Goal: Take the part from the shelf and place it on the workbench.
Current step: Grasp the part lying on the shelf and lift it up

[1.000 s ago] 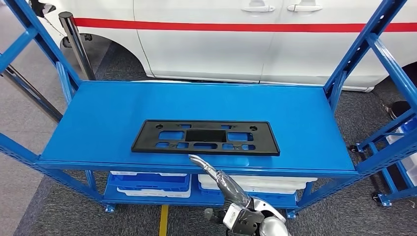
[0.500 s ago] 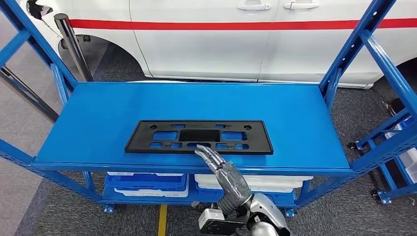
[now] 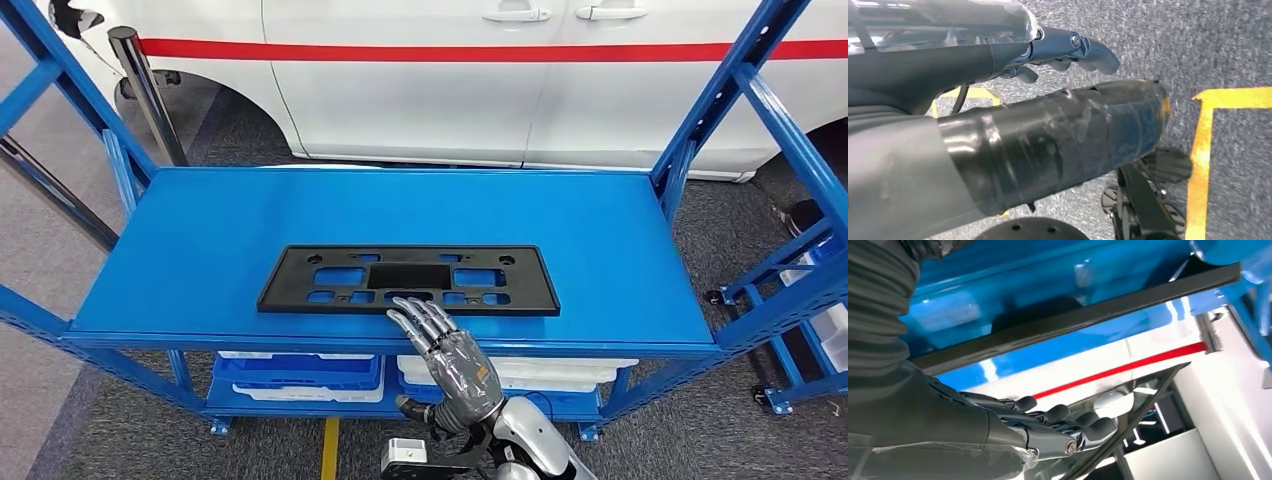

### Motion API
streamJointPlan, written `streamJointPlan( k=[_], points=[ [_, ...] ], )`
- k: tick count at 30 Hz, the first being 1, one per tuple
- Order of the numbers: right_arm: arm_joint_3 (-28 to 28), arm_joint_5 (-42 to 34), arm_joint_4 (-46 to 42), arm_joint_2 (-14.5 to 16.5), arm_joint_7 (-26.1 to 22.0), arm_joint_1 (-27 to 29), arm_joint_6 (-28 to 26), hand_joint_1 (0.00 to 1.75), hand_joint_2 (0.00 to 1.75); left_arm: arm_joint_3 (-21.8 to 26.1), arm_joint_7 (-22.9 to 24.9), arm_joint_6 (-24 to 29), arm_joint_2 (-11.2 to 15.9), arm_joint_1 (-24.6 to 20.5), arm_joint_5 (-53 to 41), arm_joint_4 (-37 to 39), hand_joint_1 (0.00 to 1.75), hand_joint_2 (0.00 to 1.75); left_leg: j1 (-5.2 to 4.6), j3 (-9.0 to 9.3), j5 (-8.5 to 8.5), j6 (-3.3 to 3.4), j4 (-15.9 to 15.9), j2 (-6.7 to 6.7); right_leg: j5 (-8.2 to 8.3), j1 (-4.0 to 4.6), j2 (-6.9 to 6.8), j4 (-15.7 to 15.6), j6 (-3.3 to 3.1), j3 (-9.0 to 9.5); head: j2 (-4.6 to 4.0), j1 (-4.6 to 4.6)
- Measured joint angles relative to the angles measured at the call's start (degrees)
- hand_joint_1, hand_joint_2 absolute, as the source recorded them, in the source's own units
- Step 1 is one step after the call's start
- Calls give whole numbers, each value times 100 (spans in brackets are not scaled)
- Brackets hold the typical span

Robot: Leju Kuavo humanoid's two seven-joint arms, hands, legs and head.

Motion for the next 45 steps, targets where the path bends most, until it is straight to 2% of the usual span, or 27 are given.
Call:
streamJointPlan(
  k=[2,5,6,7,8,10,12,15,17,20,21,22,23,25,27,30,32,33,35,36,37,38,40,41,42,43,45],
  points=[
    [15,241,35,-4,115,-27,-204,0,175,19,8,0,-2,0,-35,0,0,0,33,17,35,77,-52,16,-182,-1,-6,246,54,-104,0,4],
    [65,614,135,-29,309,-73,-505,0,175,61,11,-1,-3,-2,-100,0,0,0,35,11,46,117,-63,30,-690,-33,-11,1301,106,-605,0,6],
    [87,743,181,-45,381,-79,-579,0,175,74,11,-2,-3,-1,-122,0,0,0,34,10,44,118,-60,30,-741,-45,-12,1545,118,-732,0,7],
    [108,883,226,-64,459,-86,-647,0,175,85,11,-3,-3,-2,-145,0,0,0,34,12,40,116,-55,30,-672,-55,-13,1573,124,-760,0,7],
    [126,1026,269,-83,535,-100,-707,0,175,96,11,-4,-3,-3,-169,0,0,0,34,18,33,110,-48,28,-500,-66,-16,1375,123,-677,0,7],
    [139,1220,335,-109,633,-147,-784,0,175,113,11,-8,-3,-3,-194,0,0,0,28,32,7,82,-24,24,-101,-74,-31,583,100,-304,0,7],
    [142,1280,382,-125,659,-190,-813,0,175,122,11,-12,-3,-5,-201,0,0,0,9,22,-17,31,7,22,45,-53,-38,82,68,-78,0,5],
    [151,1299,446,-148,666,-208,-825,0,175,142,11,-13,-3,-11,-201,0,0,0,10,14,-26,-71,7,26,50,-40,-27,2,-8,-64,0,4],
    [157,1301,473,-154,669,-226,-826,0,175,151,11,-13,-5,-12,-202,0,0,0,24,-65,-183,-137,205,23,77,-60,-28,-40,-80,-48,0,3],
    [181,1302,509,-158,670,-246,-827,0,175,162,12,-13,-3,-9,-203,0,0,0,32,-553,-721,-194,1271,20,82,-54,-35,-49,-126,-54,0,0],
    [191,1302,523,-161,670,-245,-827,0,175,168,13,-13,-2,-4,-203,0,0,0,32,-700,-815,-200,1580,20,80,-47,-35,-42,-129,-58,0,1],
    [199,1305,535,-162,675,-244,-827,0,175,172,14,-13,-1,2,-203,0,0,0,32,-749,-783,-197,1671,20,76,-42,-33,-34,-133,-59,0,0],
    [210,1322,545,-163,692,-246,-826,0,175,174,15,-13,-1,7,-204,0,0,0,32,-690,-645,-186,1538,20,72,-37,-27,-26,-136,-54,0,0],
    [230,1481,560,-163,822,-261,-835,0,175,182,16,-12,2,8,-212,0,0,0,27,-318,-230,-137,740,15,59,-29,-15,-17,-131,-36,0,1],
    [238,1798,588,-169,1056,-300,-865,0,175,201,15,-10,9,-5,-228,0,0,0,3,-31,-26,-84,119,6,53,-10,-8,-5,-97,-42,0,2],
    [238,2438,713,-193,1481,-377,-990,0,175,231,16,-7,14,-12,-282,0,0,0,-13,10,-1,-10,-6,3,67,-4,-6,-19,-10,-57,0,1],
    [238,2915,827,-221,1796,-434,-1143,0,175,254,22,-6,13,-9,-316,0,0,0,18,28,44,68,-68,17,-55,-1,-7,126,51,-115,0,6],
    [236,3138,883,-238,1945,-463,-1220,0,175,265,25,-5,12,-9,-329,0,0,0,36,35,63,101,-96,25,-205,-4,-8,361,78,-218,0,10],
    [221,3560,1002,-276,2224,-496,-1331,0,175,295,32,-3,12,-11,-358,0,0,0,32,25,67,129,-97,30,-576,-33,-10,1110,117,-561,0,16],
    [203,3751,1059,-294,2362,-499,-1345,0,175,314,35,-3,12,-10,-375,0,0,0,30,21,65,131,-93,31,-686,-44,-12,1438,133,-717,0,16],
    [171,3925,1114,-317,2501,-501,-1340,0,175,334,40,-4,12,-8,-390,0,0,0,29,20,63,130,-87,29,-690,-56,-13,1596,146,-797,0,15],
    [124,4057,1165,-343,2633,-514,-1320,0,175,351,44,-7,11,-7,-400,0,0,0,29,22,59,126,-78,27,-576,-68,-16,1519,152,-765,0,15],
    [-6,4189,1258,-398,2796,-578,-1248,0,175,374,50,-13,9,-7,-416,0,0,0,29,31,41,105,-54,22,-160,-85,-28,799,142,-429,0,16],
    [-75,4197,1305,-420,2829,-627,-1194,0,175,382,51,-15,8,-9,-423,0,0,0,18,26,26,85,-32,21,-15,-75,-34,412,127,-248,0,16],
    [-141,4201,1354,-437,2848,-674,-1131,0,175,392,51,-17,8,-11,-429,0,0,0,8,17,17,60,-17,21,65,-64,-38,144,109,-127,0,15],
    [-198,4203,1401,-451,2862,-714,-1064,0,175,403,53,-18,9,-11,-433,0,0,0,-2,7,12,32,-9,22,75,-52,-36,21,88,-76,0,14],
    [-301,4207,1480,-473,2897,-786,-928,0,175,433,61,-18,10,-13,-438,0,0,0,-5,7,14,-33,-18,26,74,-44,-26,-14,32,-67,0,11]
  ],
)
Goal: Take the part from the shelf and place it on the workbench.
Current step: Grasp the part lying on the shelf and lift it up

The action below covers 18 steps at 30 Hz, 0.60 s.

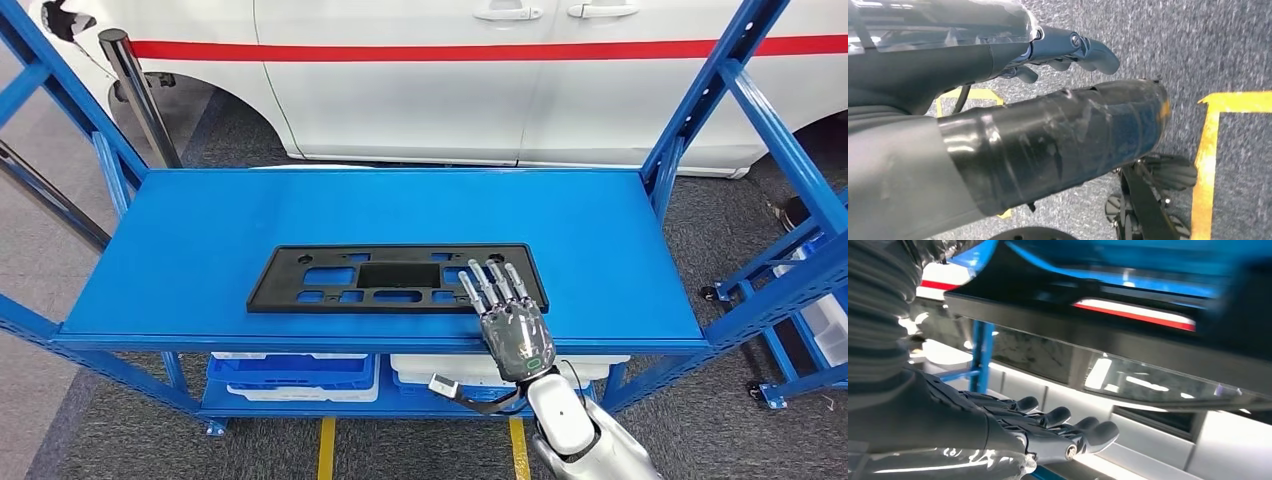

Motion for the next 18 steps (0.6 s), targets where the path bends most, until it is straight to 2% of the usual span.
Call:
streamJointPlan(
  k=[2,3,6,7,8,9,11,12,13,16,17,18],
  points=[
    [-78,2,53,-11,28,-75,100,0,175,24,7,0,-4,-1,-1,0,0,0,17,-30,-91,-62,99,-1,27,-19,-1,-44,-70,22,0,-1],
    [-114,2,78,-15,40,-109,134,0,175,35,8,0,-7,-1,-1,0,0,0,25,-121,-228,-90,307,-4,39,-32,-7,-64,-99,30,0,-3],
    [-203,2,153,-45,72,-157,209,0,175,73,17,0,-9,16,-1,0,0,0,39,-636,-758,-150,1421,-8,47,-29,-25,-66,-136,16,0,-8],
    [-223,2,171,-55,76,-162,233,0,175,83,21,-1,-8,28,-1,0,0,0,42,-741,-801,-159,1645,-8,47,-28,-26,-63,-138,15,0,-8],
    [-243,-1,186,-59,77,-167,262,0,175,87,24,-2,-8,38,-2,0,0,0,44,-741,-725,-161,1644,-8,47,-28,-22,-57,-137,18,0,-8],
    [-263,-10,197,-62,65,-172,298,0,175,93,25,-4,-9,44,-4,0,0,0,46,-627,-549,-156,1405,-7,44,-29,-16,-51,-133,23,0,-9],
    [-299,-79,208,-67,-3,-193,389,0,175,106,25,-7,-8,41,-13,0,0,0,41,-230,-167,-127,578,-10,30,-19,-6,-27,-109,27,0,-8],
    [-318,-166,209,-74,-69,-206,439,0,175,115,24,-7,-7,35,-19,0,0,0,33,-77,-63,-100,258,-13,24,-8,-1,-14,-84,21,0,-5],
    [-335,-294,210,-82,-157,-218,493,0,175,126,24,-7,-7,32,-26,0,0,0,23,3,-29,-74,82,-16,22,2,3,-5,-58,15,0,-4],
    [-402,-834,210,-108,-482,-243,666,0,175,167,21,-10,-9,36,-49,0,0,0,23,23,-10,20,12,-11,29,6,13,-6,29,16,0,-2],
    [-424,-982,209,-122,-566,-255,710,0,175,181,20,-13,-9,38,-55,0,0,0,35,28,11,59,-9,-4,-17,4,13,44,57,-1,0,0],
    [-441,-1107,209,-137,-640,-267,755,0,175,194,17,-15,-9,39,-57,0,0,0,50,30,32,100,-31,5,-134,3,14,201,82,-68,0,1]
  ],
)
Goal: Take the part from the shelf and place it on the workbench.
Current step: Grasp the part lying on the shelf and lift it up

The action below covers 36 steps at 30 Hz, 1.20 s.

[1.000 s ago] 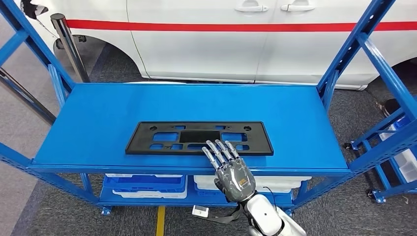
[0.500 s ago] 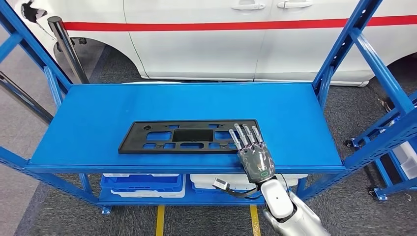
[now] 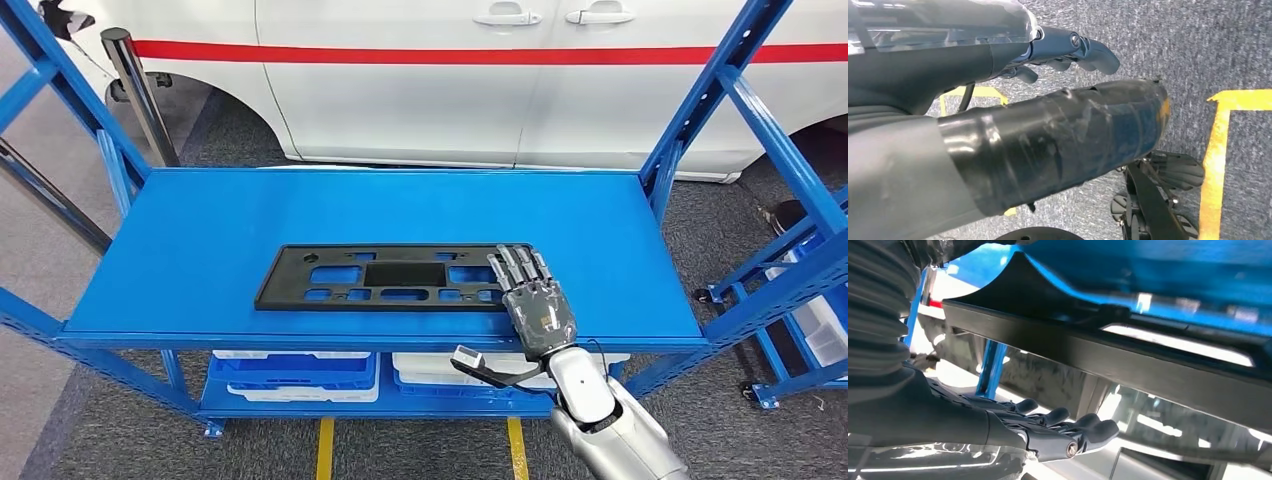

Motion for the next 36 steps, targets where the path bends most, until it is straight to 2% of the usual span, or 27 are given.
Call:
streamJointPlan(
  k=[1,3,4,5,6,7,9,10,11,13,15,17,18,19,20,21,22,24,25,26,27,29,31,32,34,35,36],
  points=[
    [-13,-133,0,-16,-79,-7,54,0,175,11,-3,-3,0,0,-2,0,0,0,8,-3,15,32,-14,8,-178,-8,-1,283,21,-125,0,2],
    [-23,-481,-1,-30,-287,-10,174,0,175,27,-11,-10,0,1,-5,0,0,0,5,-24,20,58,-14,12,-563,-15,-3,1053,53,-477,0,3],
    [-28,-681,-3,-33,-402,-8,231,0,175,34,-16,-14,1,3,-7,0,0,0,4,-29,20,59,-12,13,-667,-22,-3,1352,64,-614,0,3],
    [-33,-882,-8,-35,-518,-9,284,0,175,42,-21,-17,1,5,-9,0,0,0,3,-29,20,59,-11,13,-687,-28,-4,1505,70,-683,0,3],
    [-39,-1062,-14,-42,-623,-13,332,0,175,49,-25,-19,2,6,-11,0,0,0,4,-23,19,58,-9,12,-604,-35,-5,1454,72,-653,0,3],
    [-47,-1254,-28,-50,-735,-19,390,0,175,56,-31,-23,2,7,-14,0,0,0,4,-13,16,53,-5,10,-448,-43,-8,1238,68,-541,0,4],
    [-66,-1627,-75,-66,-959,-29,524,0,175,68,-42,-36,1,6,-27,0,0,0,1,6,-1,26,12,7,-73,-48,-18,449,42,-142,0,4],
    [-75,-1825,-109,-68,-1072,-30,595,0,175,75,-49,-48,1,3,-40,0,0,0,-10,4,-14,2,30,4,45,-40,-22,104,21,21,0,3],
    [-82,-2015,-144,-70,-1177,-28,658,0,175,86,-56,-59,1,1,-55,0,0,0,-21,-2,-21,-25,43,4,97,-28,-24,-112,2,116,0,1],
    [-90,-2313,-213,-78,-1333,-20,751,0,175,119,-76,-81,2,-3,-86,0,0,0,-33,-12,-20,-87,45,5,101,-6,-18,-204,-42,133,0,-1],
    [-95,-2456,-278,-85,-1414,-15,796,75,175,150,-97,-93,0,-4,-109,0,0,0,-20,-32,-69,-151,77,5,130,-25,-18,-241,-115,144,0,-1],
    [-98,-2524,-318,-88,-1458,-3,806,161,175,167,-110,-97,-3,-4,-121,0,0,0,-6,-208,-333,-204,472,-2,159,-48,-27,-282,-183,153,0,-5],
    [-99,-2554,-323,-93,-1479,11,806,169,175,174,-113,-97,-2,-3,-123,0,0,0,-2,-371,-528,-225,837,-5,162,-44,-32,-285,-198,146,0,-8],
    [-101,-2583,-323,-98,-1504,33,806,169,175,183,-115,-97,1,0,-124,0,0,0,0,-560,-708,-243,1244,-6,163,-40,-35,-282,-206,137,0,-9],
    [-102,-2609,-323,-103,-1529,60,806,168,175,192,-116,-97,3,6,-125,0,0,0,2,-714,-808,-255,1565,-6,161,-37,-35,-278,-209,132,0,-9],
    [-102,-2629,-323,-106,-1546,82,806,167,175,199,-116,-97,4,12,-127,0,0,0,2,-784,-794,-259,1697,-6,158,-35,-32,-271,-211,130,0,-10],
    [-103,-2639,-327,-107,-1558,98,807,167,175,202,-118,-97,4,17,-129,0,0,0,2,-742,-663,-255,1593,-6,152,-35,-27,-264,-211,133,0,-10],
    [-106,-2647,-346,-107,-1563,103,805,168,175,207,-123,-97,7,17,-133,0,0,0,0,-408,-236,-220,843,-6,132,-35,-14,-248,-198,152,0,-9],
    [-109,-2648,-357,-108,-1566,99,805,168,175,211,-127,-97,9,11,-134,0,0,0,-11,-229,-93,-197,458,-8,118,-24,-10,-235,-180,155,0,-9],
    [-111,-2651,-364,-110,-1570,94,806,168,175,216,-132,-97,10,4,-136,0,0,0,-22,-114,-21,-173,200,-12,111,-15,-7,-227,-157,150,0,-8],
    [-112,-2654,-368,-111,-1581,90,809,168,175,224,-136,-98,11,-2,-138,0,0,0,-35,-64,-17,-150,81,-15,109,-8,-6,-223,-131,142,0,-8],
    [-115,-2671,-382,-113,-1611,80,822,169,175,248,-142,-103,15,-5,-143,0,0,0,-36,-48,-15,-97,47,-19,114,2,-3,-234,-72,138,0,-7],
    [-122,-2696,-398,-125,-1639,68,841,168,175,271,-145,-110,17,-4,-148,0,0,0,-9,-23,18,-23,-9,-8,13,0,-4,-119,-18,101,0,-2],
    [-125,-2706,-400,-133,-1650,61,848,168,175,280,-147,-113,17,-6,-151,0,0,0,7,-14,33,10,-33,-2,-128,-2,-6,95,6,9,0,1],
    [-126,-2712,-400,-145,-1666,54,858,169,175,296,-149,-120,17,-10,-158,0,0,0,5,-19,34,43,-36,5,-500,-15,-9,822,40,-326,0,3],
    [-126,-2714,-400,-147,-1676,54,862,169,175,302,-150,-124,17,-9,-164,0,0,0,3,-21,32,47,-33,5,-627,-23,-10,1174,53,-496,0,2],
    [-126,-2716,-401,-150,-1687,52,865,169,175,305,-151,-128,17,-8,-172,0,0,0,2,-19,28,48,-29,4,-646,-32,-10,1364,61,-592,0,2]
  ],
)
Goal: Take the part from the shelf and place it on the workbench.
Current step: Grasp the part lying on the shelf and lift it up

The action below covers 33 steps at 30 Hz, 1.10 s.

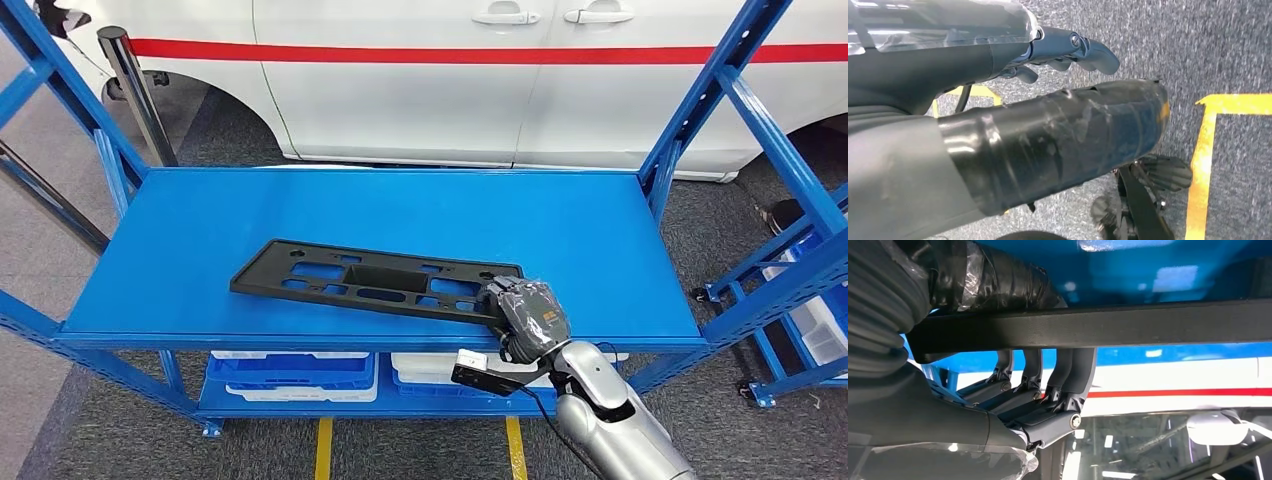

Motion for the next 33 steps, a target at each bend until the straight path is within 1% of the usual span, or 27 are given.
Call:
streamJointPlan(
  k=[1,2,3,4,5,6,7,9,10,11,12,14,15,16,17,18,20,21,23,25,26,27,29,30,31,32,33],
  points=[
    [0,-3,-3,-3,-13,-6,3,169,175,3,-2,-5,0,0,-7,0,0,0,0,6,-4,-1,5,-3,94,-10,-2,-29,4,10,0,0],
    [0,-8,-7,-6,-27,-16,6,170,175,5,-5,-13,0,0,-11,0,0,0,1,16,-12,-8,13,-8,287,-21,-6,-297,1,137,0,0],
    [0,-12,-15,-8,-38,-27,10,171,175,8,-11,-20,0,0,-14,0,0,0,1,26,-24,-21,25,-15,500,-29,-12,-711,-7,336,0,1],
    [1,-18,-25,-9,-45,-41,15,172,175,12,-26,-26,0,-1,-15,0,0,0,-9,27,-39,-42,44,-25,645,-22,-17,-1098,-21,521,0,1],
    [1,-22,-37,-9,-52,-52,19,171,175,17,-48,-33,0,-1,-15,0,0,0,-18,23,-49,-69,61,-36,732,-13,-18,-1383,-42,652,0,-1],
    [2,-26,-52,-9,-57,-59,23,171,175,22,-73,-37,0,-1,-15,0,0,0,-27,18,-55,-100,71,-45,747,0,-17,-1524,-64,713,0,-3],
    [3,-29,-66,-9,-62,-64,26,170,175,28,-101,-40,0,-1,-15,0,0,0,-32,16,-53,-135,70,-52,730,21,-14,-1545,-90,717,0,-4],
    [5,-33,-98,-9,-67,-70,30,171,175,35,-160,-44,-2,-1,-21,0,0,0,-17,19,-66,-201,72,-56,755,12,-16,-1578,-160,729,0,-5],
    [5,-36,-114,-9,-67,-75,33,172,175,37,-196,-43,-4,0,-28,0,0,0,-7,-10,-130,-232,146,-57,772,3,-23,-1602,-202,740,0,-7],
    [5,-39,-130,-9,-67,-79,37,173,175,38,-236,-38,-7,0,-38,0,0,44,0,-91,-260,-257,334,-57,789,-13,-31,-1626,-237,748,0,-8],
    [5,-42,-144,-9,-67,-76,40,172,175,39,-276,-26,-7,1,-51,0,0,87,9,-228,-443,-280,638,-56,798,-16,-41,-1637,-260,752,0,-9],
    [4,-46,-156,-10,-65,-54,43,172,175,41,-359,19,-5,5,-86,0,0,175,13,-579,-800,-318,1409,-55,802,-8,-51,-1635,-275,736,0,-10],
    [4,-47,-163,-10,-63,-38,43,172,175,42,-386,50,-4,11,-108,0,0,175,14,-690,-862,-328,1655,-55,801,-5,-52,-1631,-276,734,0,-10],
    [4,-47,-172,-11,-59,-26,43,173,175,42,-402,83,-4,19,-131,0,0,175,17,-701,-803,-331,1685,-54,800,-4,-51,-1626,-275,735,0,-10],
    [4,-47,-182,-11,-55,-19,43,173,175,42,-407,116,-4,25,-156,0,0,175,19,-598,-640,-326,1480,-54,798,-5,-46,-1619,-272,740,0,-10],
    [4,-48,-197,-11,-52,-16,43,173,175,42,-404,146,-3,28,-176,0,0,175,22,-408,-418,-315,1091,-53,792,-5,-41,-1609,-263,746,0,-10],
    [3,-49,-221,-17,-49,-11,42,173,175,42,-385,208,1,20,-215,0,0,175,9,-48,-148,-274,352,-58,776,13,-31,-1582,-224,739,0,-8],
    [2,-49,-234,-26,-46,-7,42,173,175,42,-366,249,3,15,-233,0,0,175,-3,39,-108,-251,157,-61,775,22,-27,-1573,-196,729,0,-7],
    [-1,-47,-268,-53,-25,20,37,173,175,42,-311,339,4,11,-265,0,0,175,-24,54,-116,-192,92,-62,792,30,-17,-1581,-134,721,0,-5],
    [-15,-3,-335,-104,33,90,-9,173,175,42,-245,383,2,7,-293,0,0,175,-3,66,-79,-105,47,-44,747,23,-9,-1545,-76,708,0,-3],
    [-26,33,-371,-131,69,134,-46,173,175,42,-217,387,0,3,-309,0,0,175,10,68,-57,-55,20,-34,645,20,-5,-1414,-51,649,0,-1],
    [-38,73,-401,-158,102,177,-83,173,175,43,-194,388,-2,-1,-323,0,0,175,20,66,-39,-16,-1,-25,479,12,-4,-1149,-31,527,0,3],
    [-49,150,-437,-191,153,257,-153,173,175,44,-164,388,-3,-4,-339,0,0,175,9,44,-30,17,-2,-20,110,-3,-4,-396,5,172,0,5],
    [-50,231,-449,-203,200,297,-217,173,175,44,-150,388,-3,-3,-345,0,0,175,5,39,-30,18,1,-20,17,-10,-5,-94,21,29,0,5],
    [-50,384,-460,-212,289,337,-324,173,175,44,-134,392,-5,-2,-352,0,0,175,3,38,-30,18,4,-22,38,-16,-7,13,29,-23,0,5],
    [-50,607,-468,-215,424,372,-472,173,175,45,-115,396,-8,-3,-361,0,0,175,3,41,-34,15,9,-27,167,-20,-10,-107,29,35,0,6],
    [-51,885,-472,-217,593,398,-647,173,175,46,-95,400,-14,-4,-368,0,0,175,3,47,-40,7,17,-34,369,-24,-12,-427,19,189,0,6]
  ],
)
